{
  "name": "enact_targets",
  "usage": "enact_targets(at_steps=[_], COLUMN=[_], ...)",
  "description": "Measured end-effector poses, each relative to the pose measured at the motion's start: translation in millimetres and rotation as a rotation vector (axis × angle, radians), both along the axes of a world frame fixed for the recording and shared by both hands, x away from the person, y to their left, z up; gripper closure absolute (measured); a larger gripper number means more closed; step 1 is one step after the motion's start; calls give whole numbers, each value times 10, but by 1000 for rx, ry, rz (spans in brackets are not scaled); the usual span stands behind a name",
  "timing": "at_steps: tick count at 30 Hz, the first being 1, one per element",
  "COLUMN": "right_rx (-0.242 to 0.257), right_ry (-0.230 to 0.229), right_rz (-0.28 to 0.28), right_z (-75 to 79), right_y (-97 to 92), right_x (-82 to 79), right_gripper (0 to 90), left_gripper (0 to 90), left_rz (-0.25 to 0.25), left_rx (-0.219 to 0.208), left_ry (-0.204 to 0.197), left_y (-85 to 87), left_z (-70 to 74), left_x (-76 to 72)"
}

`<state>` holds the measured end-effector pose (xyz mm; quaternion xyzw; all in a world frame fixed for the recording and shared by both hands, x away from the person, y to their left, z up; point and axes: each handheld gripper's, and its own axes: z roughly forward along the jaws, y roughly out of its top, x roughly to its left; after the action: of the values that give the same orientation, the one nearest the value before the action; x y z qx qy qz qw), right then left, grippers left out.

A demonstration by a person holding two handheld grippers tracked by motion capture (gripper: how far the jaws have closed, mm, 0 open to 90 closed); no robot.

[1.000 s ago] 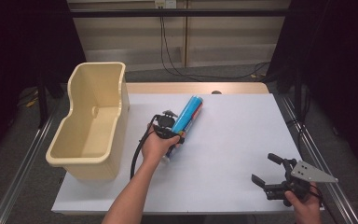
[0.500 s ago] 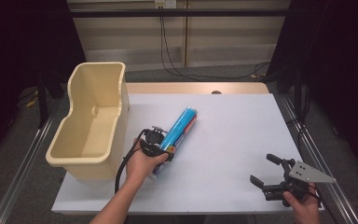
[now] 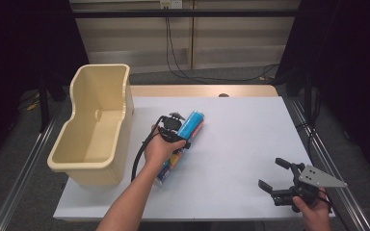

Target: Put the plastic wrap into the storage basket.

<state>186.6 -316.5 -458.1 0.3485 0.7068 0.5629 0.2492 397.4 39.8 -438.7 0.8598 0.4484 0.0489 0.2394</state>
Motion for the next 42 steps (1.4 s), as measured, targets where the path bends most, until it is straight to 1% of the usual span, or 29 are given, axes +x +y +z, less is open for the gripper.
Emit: enact_targets(at_steps=[1, 2, 3, 5, 6, 7, 8, 9, 12, 13, 14, 15, 18, 19, 20, 21, 22, 23, 24, 27, 28, 29, 31, 33, 34, 35, 36, 40, 42], right_rx=[-3, 1, 1, 3, 2, 2, 3, 2, 2, 8, 7, 8, 2, 1, 2, 2, 2, 4, 5, 12, 12, 12, 13, 14, 13, 13, 10, 11, 13], right_ry=[0, 2, 3, 3, 3, 3, 1, 1, 1, 1, 0, 0, -3, -2, -2, -2, -1, 0, 0, 0, 0, 0, 0, -1, 2, 2, 1, 1, 1], right_rz=[1, 1, 1, 1, 1, 1, -2, -2, -3, -7, -8, -7, -4, -4, -3, -3, -2, -4, -5, -8, -8, -8, -7, -3, -1, -1, 2, 1, 1], right_z=[-2, -4, -4, -4, -4, -4, -4, -3, -1, 0, 1, 2, 4, 4, 4, 4, 4, 3, 3, -2, -3, -3, -2, 1, 1, 0, 0, 0, 1], right_y=[-5, -8, -10, -11, -11, -12, -17, -21, -31, -33, -33, -30, -28, -25, -26, -26, -28, -31, -37, -56, -57, -57, -54, -37, -32, -27, -25, -20, -17], right_x=[2, 3, 2, 2, 1, -1, -5, -6, -11, -16, -17, -18, -19, -18, -18, -18, -15, -12, -9, 2, 5, 5, 9, 11, 12, 14, 17, 18, 17], right_gripper=[16, 16, 16, 16, 16, 16, 16, 16, 16, 16, 16, 16, 16, 16, 16, 16, 16, 16, 16, 16, 16, 16, 16, 16, 16, 16, 16, 16, 16], left_gripper=[251, 260, 261, 271, 274, 276, 302, 303, 310, 316, 317, 318, 319, 321, 321, 321, 322, 323, 323, 324, 324, 324, 324, 324, 324, 324, 324, 324, 324], left_rz=[3, 18, 19, 23, 18, 11, 6, 7, 12, 4, 11, 11, 6, 5, 5, 4, -10, -16, -24, -16, -10, -10, -5, -7, -11, -15, -15, -5, -9], left_rx=[5, 3, 13, 19, 32, 40, 52, 54, 75, 87, 95, 95, 134, 176, 176, 192, 204, 206, 204, 162, 143, 143, 121, 105, 108, 102, 102, 67, 71], left_ry=[5, 11, 18, 32, 44, 69, 82, 93, 104, 106, 113, 113, 113, 116, 116, 127, 148, 163, 176, 183, 203, 203, 219, 212, 207, 196, 196, 199, 186], left_y=[-20, -43, -62, -86, -96, -102, -106, -108, -119, -124, -135, -135, -184, -235, -235, -254, -263, -268, -265, -240, -216, -216, -183, -149, -134, -98, -98, -13, 16], left_z=[-17, -36, -52, -78, -95, -106, -114, -116, -89, -82, -75, -75, -61, -45, -45, -38, -26, -18, -6, 56, 118, 118, 194, 284, 337, 445, 445, 680, 808], left_x=[40, 63, 88, 120, 131, 142, 146, 153, 163, 164, 167, 167, 166, 166, 166, 170, 185, 190, 196, 193, 194, 194, 197, 197, 196, 188, 188, 172, 155])
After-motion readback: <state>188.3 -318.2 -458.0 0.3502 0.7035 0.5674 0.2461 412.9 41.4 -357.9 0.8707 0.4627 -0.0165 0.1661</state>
